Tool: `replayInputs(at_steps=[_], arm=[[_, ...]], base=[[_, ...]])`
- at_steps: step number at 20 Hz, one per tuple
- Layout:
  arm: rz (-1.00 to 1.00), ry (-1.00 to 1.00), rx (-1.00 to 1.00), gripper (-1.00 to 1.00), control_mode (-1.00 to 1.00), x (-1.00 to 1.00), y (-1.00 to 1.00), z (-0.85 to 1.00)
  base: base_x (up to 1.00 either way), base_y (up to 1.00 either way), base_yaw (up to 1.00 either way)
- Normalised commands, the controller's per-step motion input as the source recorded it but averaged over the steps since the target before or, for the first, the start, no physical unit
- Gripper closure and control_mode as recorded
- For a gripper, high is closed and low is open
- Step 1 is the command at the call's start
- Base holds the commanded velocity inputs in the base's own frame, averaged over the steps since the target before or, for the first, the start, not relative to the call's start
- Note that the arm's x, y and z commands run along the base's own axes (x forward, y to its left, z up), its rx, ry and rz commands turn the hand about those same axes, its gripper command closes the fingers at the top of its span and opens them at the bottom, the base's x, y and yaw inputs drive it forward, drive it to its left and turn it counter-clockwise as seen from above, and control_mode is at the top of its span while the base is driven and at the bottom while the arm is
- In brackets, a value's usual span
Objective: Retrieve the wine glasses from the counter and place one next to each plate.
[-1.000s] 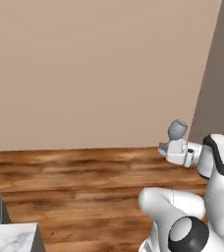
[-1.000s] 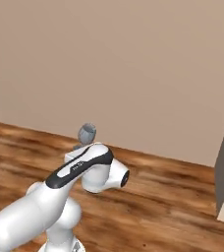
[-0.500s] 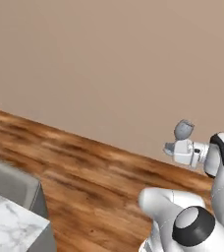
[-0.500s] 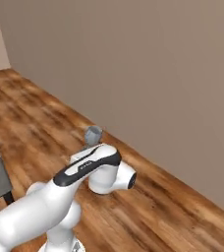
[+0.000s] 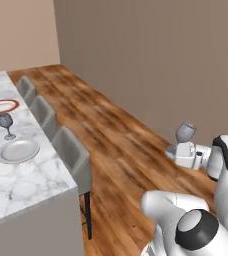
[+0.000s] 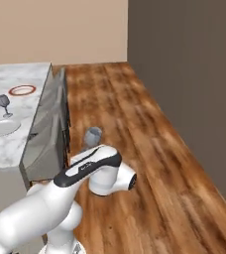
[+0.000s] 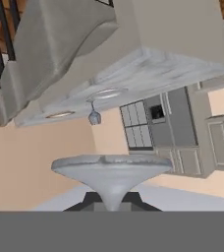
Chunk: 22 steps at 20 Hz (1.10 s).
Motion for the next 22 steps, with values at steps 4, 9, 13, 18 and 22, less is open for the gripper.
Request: replayInputs(at_steps=[4,9,13,18,22], arm=[[0.00,0.00,0.00,1.00,1.00,0.00,0.00,0.00],[0.00,0.00,0.00,1.00,1.00,0.00,0.00,0.00],[0.00,0.00,0.00,1.00,1.00,0.00,0.00,0.00],[0.00,0.00,0.00,1.00,1.00,0.00,0.00,0.00],[0.00,0.00,0.00,1.00,1.00,0.00,0.00,0.00]], base=[[-0.31,-1.00,0.56],[0.45,-1.00,0.31],[1.00,-1.00,0.03],[1.00,-0.79,0.02],[1.00,-0.50,0.22]])
